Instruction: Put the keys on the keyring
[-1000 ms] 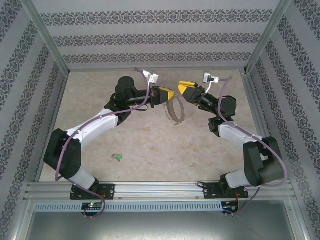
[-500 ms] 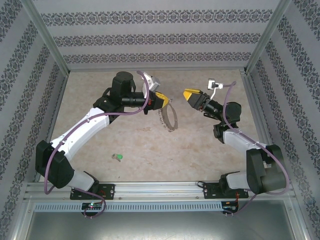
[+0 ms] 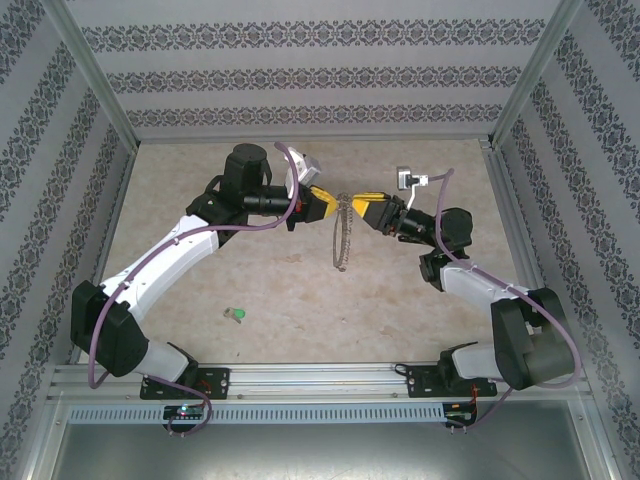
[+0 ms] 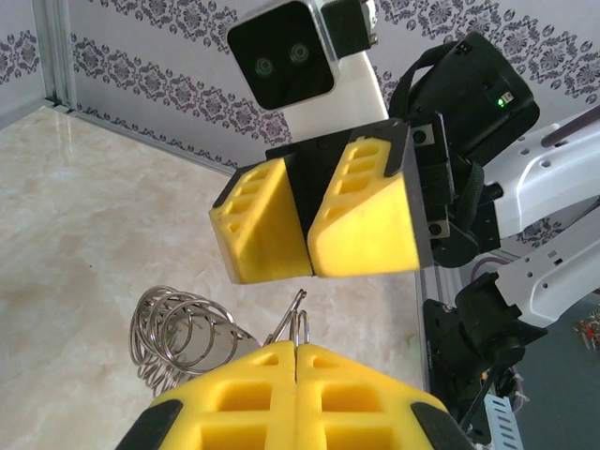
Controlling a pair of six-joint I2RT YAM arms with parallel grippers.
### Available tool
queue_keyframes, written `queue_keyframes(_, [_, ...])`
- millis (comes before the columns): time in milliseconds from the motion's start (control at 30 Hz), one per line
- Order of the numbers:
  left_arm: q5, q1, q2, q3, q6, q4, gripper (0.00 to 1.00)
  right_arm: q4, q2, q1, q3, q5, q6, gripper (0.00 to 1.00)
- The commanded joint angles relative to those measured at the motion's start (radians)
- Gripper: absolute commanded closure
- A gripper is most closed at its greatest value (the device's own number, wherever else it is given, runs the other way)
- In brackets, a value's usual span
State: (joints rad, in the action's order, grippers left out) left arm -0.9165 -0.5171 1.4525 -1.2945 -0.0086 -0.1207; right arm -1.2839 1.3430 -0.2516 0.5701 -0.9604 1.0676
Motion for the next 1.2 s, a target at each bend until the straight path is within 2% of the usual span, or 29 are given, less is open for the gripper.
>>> queue_keyframes(0, [-0.037, 0.001, 0.000, -0.016, -0.022, 0.074, 1.00, -0.043, -0.011, -0.009, -0.017, -0.020, -0.027, 0.67])
queue_keyframes(133, [-0.041, 0.000, 0.002, -0.019, -0.027, 0.081, 1.00, -0.032, -0.028, -0.002, -0.039, -0.001, -0.035, 0.62])
queue_keyframes(233, [-0.042, 0.001, 0.004, -0.019, -0.028, 0.079, 1.00, -0.029, -0.047, 0.003, -0.054, -0.003, -0.032, 0.63])
queue_keyframes(600, [-0.043, 0.002, 0.005, -0.019, -0.037, 0.090, 1.00, 0.017, -0.114, -0.038, -0.057, -0.023, -0.042, 0.79])
queue_keyframes(1167, [-0.061, 0.002, 0.006, -0.011, -0.049, 0.095, 1.00, -0.011, -0.024, -0.078, 0.038, 0.009, -0.049, 0.77])
